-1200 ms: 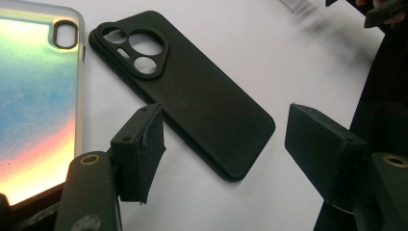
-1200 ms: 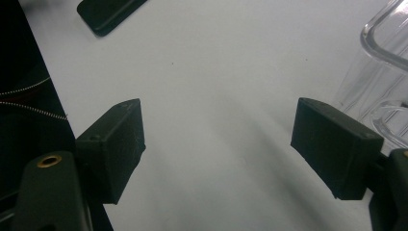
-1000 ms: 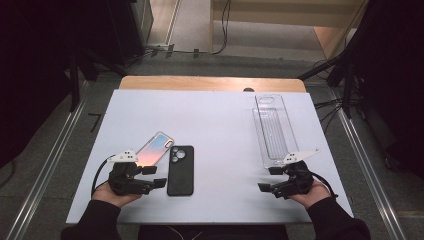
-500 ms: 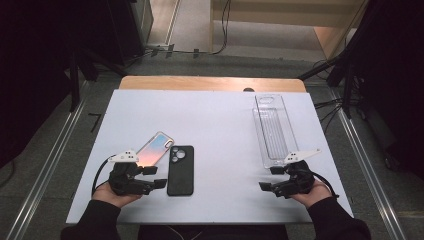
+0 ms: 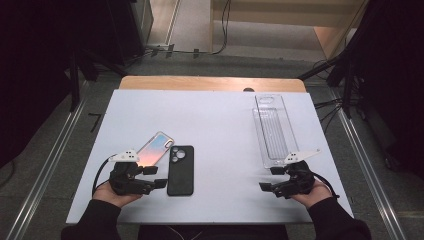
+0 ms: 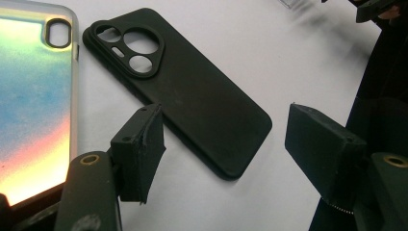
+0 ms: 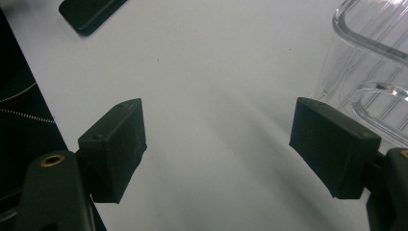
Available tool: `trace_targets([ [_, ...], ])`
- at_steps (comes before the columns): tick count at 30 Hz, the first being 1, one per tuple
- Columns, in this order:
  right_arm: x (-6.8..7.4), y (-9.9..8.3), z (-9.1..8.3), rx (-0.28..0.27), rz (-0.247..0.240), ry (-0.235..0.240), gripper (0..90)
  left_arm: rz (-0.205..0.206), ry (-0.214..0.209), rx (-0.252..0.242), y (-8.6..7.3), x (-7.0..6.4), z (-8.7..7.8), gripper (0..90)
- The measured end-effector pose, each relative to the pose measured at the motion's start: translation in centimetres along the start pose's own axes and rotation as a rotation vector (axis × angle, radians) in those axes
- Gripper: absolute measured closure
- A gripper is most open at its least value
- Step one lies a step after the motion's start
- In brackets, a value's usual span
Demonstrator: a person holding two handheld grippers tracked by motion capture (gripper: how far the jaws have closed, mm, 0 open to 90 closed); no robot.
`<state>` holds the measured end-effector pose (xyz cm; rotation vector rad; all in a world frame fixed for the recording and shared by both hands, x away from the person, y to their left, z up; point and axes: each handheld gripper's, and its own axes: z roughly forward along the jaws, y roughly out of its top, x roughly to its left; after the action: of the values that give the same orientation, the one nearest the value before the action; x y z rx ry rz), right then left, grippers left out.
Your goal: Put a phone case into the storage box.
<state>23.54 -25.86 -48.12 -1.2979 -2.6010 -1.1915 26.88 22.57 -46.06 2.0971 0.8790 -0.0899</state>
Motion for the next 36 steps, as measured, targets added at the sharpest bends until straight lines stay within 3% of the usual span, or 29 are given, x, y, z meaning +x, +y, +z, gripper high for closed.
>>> trace_targets([
  [14, 0.1, 0.0, 0.0, 0.004, -0.001, -0.003, 18.6, -0.009, 0.046, -0.025, 0.3, 0.3, -0.4, 30.1],
  [22, 0.1, 0.0, 0.0, 0.002, -0.003, -0.004, 18.6, -0.04, 0.101, -0.042, 0.4, 0.8, -0.9, 29.9],
  [23, 0.1, 0.0, 0.0, -0.001, -0.001, -0.006, 18.6, -0.046, 0.101, -0.048, 0.5, 0.9, -1.0, 26.0],
  [28, 0.1, 0.0, 0.0, -0.004, 0.001, -0.009, 18.6, -0.027, 0.121, -0.086, 0.8, 1.5, -1.5, 23.9],
  [34, 0.1, 0.0, 0.0, -0.004, -0.001, -0.01, 18.6, -0.018, 0.122, -0.097, 1.5, 1.9, -1.9, 22.2],
  [36, 0.1, 0.0, 0.0, -0.005, 0.002, -0.012, 18.6, -0.013, 0.119, -0.102, 1.9, 2.1, -1.9, 14.4],
])
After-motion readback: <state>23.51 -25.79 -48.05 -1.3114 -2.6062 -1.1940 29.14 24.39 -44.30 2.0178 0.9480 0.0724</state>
